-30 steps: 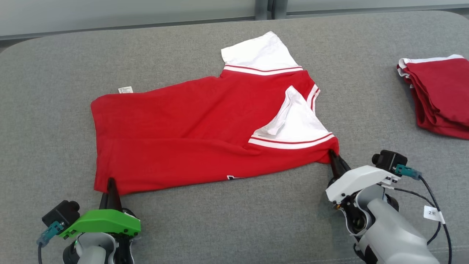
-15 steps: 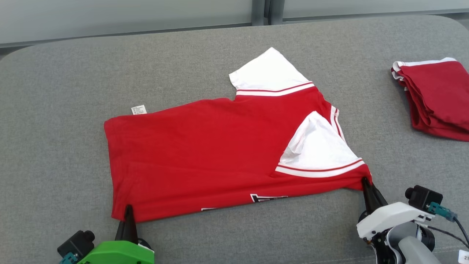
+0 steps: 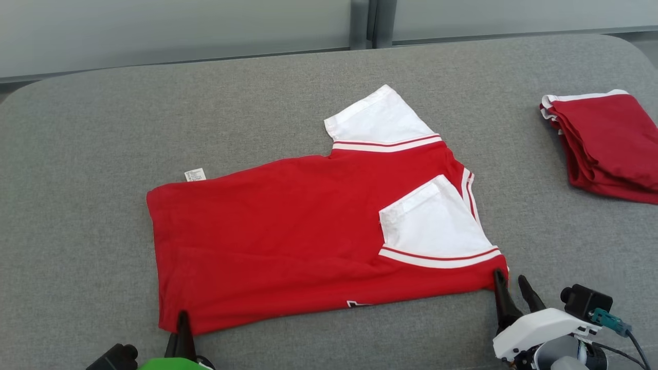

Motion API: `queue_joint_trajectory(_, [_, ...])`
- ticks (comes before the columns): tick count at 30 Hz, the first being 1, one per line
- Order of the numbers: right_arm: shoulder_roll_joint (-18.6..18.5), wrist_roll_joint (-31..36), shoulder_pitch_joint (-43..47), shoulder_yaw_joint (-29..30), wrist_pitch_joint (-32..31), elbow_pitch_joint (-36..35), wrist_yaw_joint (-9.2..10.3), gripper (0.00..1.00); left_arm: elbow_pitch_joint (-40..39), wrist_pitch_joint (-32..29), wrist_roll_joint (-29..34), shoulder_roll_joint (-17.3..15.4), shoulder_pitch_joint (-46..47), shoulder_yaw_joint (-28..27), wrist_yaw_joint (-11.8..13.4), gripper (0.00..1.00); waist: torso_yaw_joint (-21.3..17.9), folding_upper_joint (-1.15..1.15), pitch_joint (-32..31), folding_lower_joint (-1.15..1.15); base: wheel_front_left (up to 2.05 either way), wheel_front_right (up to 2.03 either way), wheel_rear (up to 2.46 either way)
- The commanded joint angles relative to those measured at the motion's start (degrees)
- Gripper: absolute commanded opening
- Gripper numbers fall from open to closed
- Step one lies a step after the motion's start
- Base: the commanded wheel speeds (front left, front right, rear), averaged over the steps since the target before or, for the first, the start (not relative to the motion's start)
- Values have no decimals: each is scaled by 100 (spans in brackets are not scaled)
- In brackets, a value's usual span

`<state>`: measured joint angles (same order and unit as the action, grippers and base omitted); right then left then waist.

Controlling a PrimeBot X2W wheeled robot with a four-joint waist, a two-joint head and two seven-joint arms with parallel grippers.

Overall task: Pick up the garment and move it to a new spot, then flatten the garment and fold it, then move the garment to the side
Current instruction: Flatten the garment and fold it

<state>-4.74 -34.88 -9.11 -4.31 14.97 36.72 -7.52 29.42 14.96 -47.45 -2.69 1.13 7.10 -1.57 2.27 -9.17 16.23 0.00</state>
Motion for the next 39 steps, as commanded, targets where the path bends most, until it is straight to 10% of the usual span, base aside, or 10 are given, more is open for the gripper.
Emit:
queue_joint_trajectory(1, [0, 97, 130, 24, 15, -41, 7, 100, -18, 28, 78, -42, -144, -34, 53, 9, -33, 0, -35, 0, 0, 0, 0])
queue_joint_trajectory(3, [0, 187, 180, 70, 16, -101, 6, 100, -18, 28, 187, -42, -184, -70, 102, 50, -65, 0, -68, 0, 0, 0, 0])
queue_joint_trajectory(4, [1, 230, 224, 83, 16, -124, 6, 100, -31, 28, 247, -43, -213, -96, 135, 100, -81, 0, -84, 0, 0, 0, 0])
queue_joint_trajectory(23, [-166, 978, 299, 451, -259, -1433, 6, 100, -416, -223, 1093, -807, 669, -176, 337, 100, -277, 0, -190, 0, 0, 0, 0])
queue_joint_trajectory(39, [-365, 1042, -267, -121, -761, -2264, 6, 100, 970, -1387, 1518, -1425, 2655, 285, 342, 100, -509, 0, 577, 0, 0, 0, 0])
